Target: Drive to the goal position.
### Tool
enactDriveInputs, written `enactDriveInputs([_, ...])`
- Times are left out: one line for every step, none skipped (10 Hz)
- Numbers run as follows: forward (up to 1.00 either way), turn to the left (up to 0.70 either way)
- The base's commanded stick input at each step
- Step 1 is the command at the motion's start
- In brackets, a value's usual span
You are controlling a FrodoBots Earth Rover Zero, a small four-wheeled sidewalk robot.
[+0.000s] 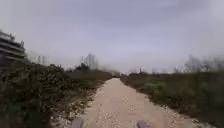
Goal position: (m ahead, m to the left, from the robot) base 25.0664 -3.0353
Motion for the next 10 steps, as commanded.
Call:
enactDriveInputs([0.70, 0.00])
enactDriveInputs([0.70, 0.00])
enactDriveInputs([0.70, 0.00])
enactDriveInputs([0.70, 0.00])
enactDriveInputs([0.70, -0.19])
enactDriveInputs([0.70, -0.29])
enactDriveInputs([0.70, -0.27])
enactDriveInputs([0.70, -0.01])
enactDriveInputs([0.70, 0.00])
enactDriveInputs([0.70, 0.00])
